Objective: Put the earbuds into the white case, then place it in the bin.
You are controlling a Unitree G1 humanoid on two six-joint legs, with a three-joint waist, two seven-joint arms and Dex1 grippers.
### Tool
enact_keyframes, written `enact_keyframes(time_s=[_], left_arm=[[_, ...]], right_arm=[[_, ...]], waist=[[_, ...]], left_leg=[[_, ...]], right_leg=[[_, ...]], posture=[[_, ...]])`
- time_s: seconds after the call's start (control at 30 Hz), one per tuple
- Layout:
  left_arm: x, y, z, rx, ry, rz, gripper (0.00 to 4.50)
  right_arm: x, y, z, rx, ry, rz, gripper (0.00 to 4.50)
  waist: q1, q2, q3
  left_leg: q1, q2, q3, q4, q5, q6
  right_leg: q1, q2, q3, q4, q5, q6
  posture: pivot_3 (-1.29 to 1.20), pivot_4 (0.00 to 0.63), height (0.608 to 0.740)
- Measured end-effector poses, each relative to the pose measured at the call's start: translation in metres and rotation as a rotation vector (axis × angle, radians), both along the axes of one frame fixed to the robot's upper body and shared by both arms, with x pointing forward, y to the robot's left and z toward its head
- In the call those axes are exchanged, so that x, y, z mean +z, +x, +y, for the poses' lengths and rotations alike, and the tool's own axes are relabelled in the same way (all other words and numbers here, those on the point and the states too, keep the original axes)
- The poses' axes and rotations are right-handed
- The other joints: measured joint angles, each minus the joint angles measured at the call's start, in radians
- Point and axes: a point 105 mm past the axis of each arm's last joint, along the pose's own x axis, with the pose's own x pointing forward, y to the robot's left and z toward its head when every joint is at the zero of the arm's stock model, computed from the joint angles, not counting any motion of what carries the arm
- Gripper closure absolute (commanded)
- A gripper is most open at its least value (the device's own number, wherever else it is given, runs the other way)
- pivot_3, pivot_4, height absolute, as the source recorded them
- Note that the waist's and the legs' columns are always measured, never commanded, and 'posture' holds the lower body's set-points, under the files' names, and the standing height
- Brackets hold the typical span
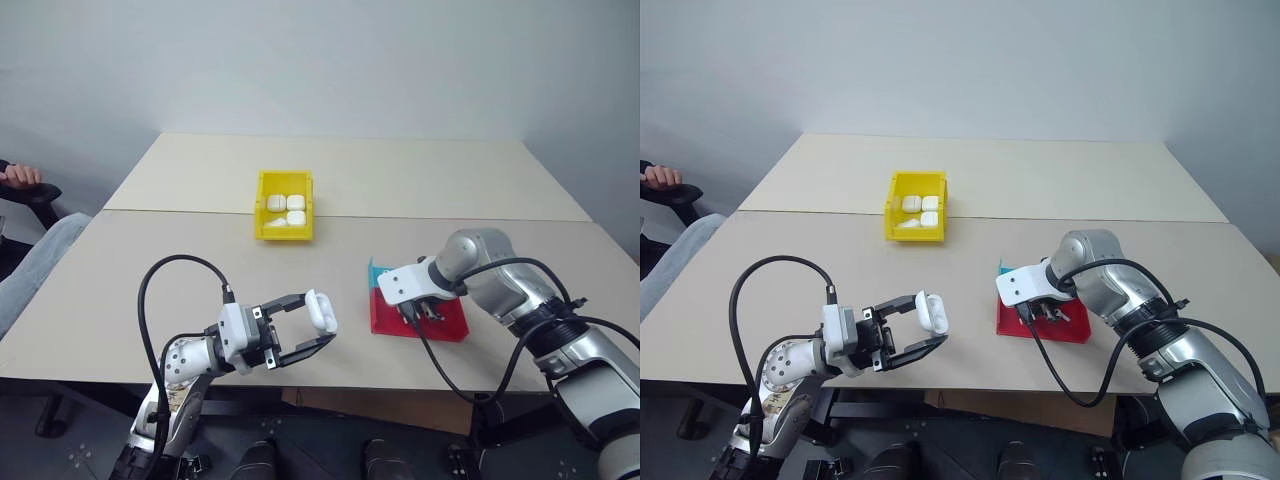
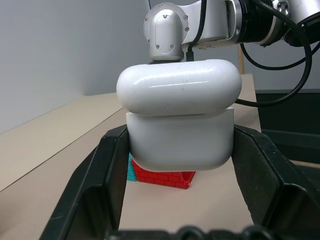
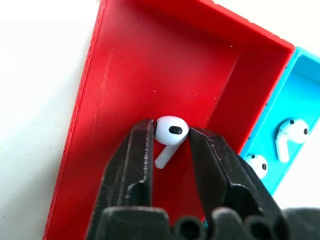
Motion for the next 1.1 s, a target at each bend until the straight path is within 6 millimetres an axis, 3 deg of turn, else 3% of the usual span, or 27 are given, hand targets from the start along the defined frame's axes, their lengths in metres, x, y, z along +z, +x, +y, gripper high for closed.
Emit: enact_keyframes(time_s=[0.3, 0.43, 0.5, 0.67, 0.8, 1.0, 1.1], left_arm=[[-0.001, 0.0, 0.0, 0.003, 0.01, -0.003, 1.7], [0.007, 0.003, 0.0, 0.0, -0.006, -0.024, 1.7], [0.017, 0.006, -0.003, -0.017, -0.043, -0.031, 1.7], [0.042, 0.0, -0.01, -0.093, -0.117, -0.029, 1.7], [0.055, -0.007, -0.015, -0.181, -0.182, -0.011, 1.7], [0.063, -0.016, -0.023, -0.315, -0.224, -0.006, 1.7], [0.064, -0.017, -0.026, -0.339, -0.237, 0.017, 1.7]], right_arm=[[0.001, -0.002, 0.0, -0.012, 0.014, -0.001, 3.43], [0.007, -0.011, 0.0, -0.038, 0.091, 0.005, 3.43], [0.023, -0.019, 0.003, -0.059, 0.193, -0.004, 3.43], [0.087, -0.041, 0.008, -0.038, 0.539, -0.08, 3.43], [0.125, -0.066, 0.008, 0.073, 0.833, -0.103, 3.43], [0.163, -0.1, 0.02, 0.317, 1.152, -0.153, 3.43], [0.172, -0.111, 0.026, 0.411, 1.237, -0.156, 3.43]], waist=[[0.0, 0.0, 0.0], [0.003, 0.0, 0.0], [0.006, 0.0, 0.001], [0.007, 0.0, 0.001], [0.004, -0.001, 0.001], [0.0, -0.001, 0.001], [-0.001, -0.001, 0.001]], left_leg=[[-0.001, 0.0, 0.0, 0.0, 0.0, 0.0], [-0.002, 0.0, 0.0, -0.001, 0.0, 0.0], [-0.003, 0.0, 0.0, -0.001, 0.0, 0.0], [-0.003, 0.0, 0.0, -0.001, 0.0, 0.0], [-0.002, 0.0, 0.0, 0.0, 0.0, 0.0], [-0.002, 0.0, -0.001, 0.0, 0.0, 0.0], [-0.002, 0.0, -0.001, 0.0, 0.0, 0.0]], right_leg=[[-0.001, 0.0, 0.0, 0.0, 0.0, 0.0], [-0.002, 0.0, 0.0, 0.0, 0.0, 0.0], [-0.002, 0.0, 0.0, 0.0, 0.0, 0.0], [-0.001, 0.0, 0.0, -0.001, 0.0, 0.0], [0.001, 0.0, 0.0, -0.003, 0.0, 0.0], [0.002, 0.0, -0.001, -0.007, 0.0, 0.0], [0.003, 0.0, 0.0, -0.012, 0.0, 0.0]], posture=[[0.0, 0.15, 0.74], [0.0, 0.15, 0.74], [0.0, 0.15, 0.74], [0.0, 0.15, 0.74], [0.0, 0.15, 0.74], [0.0, 0.15, 0.74], [0.0, 0.15, 0.74]])
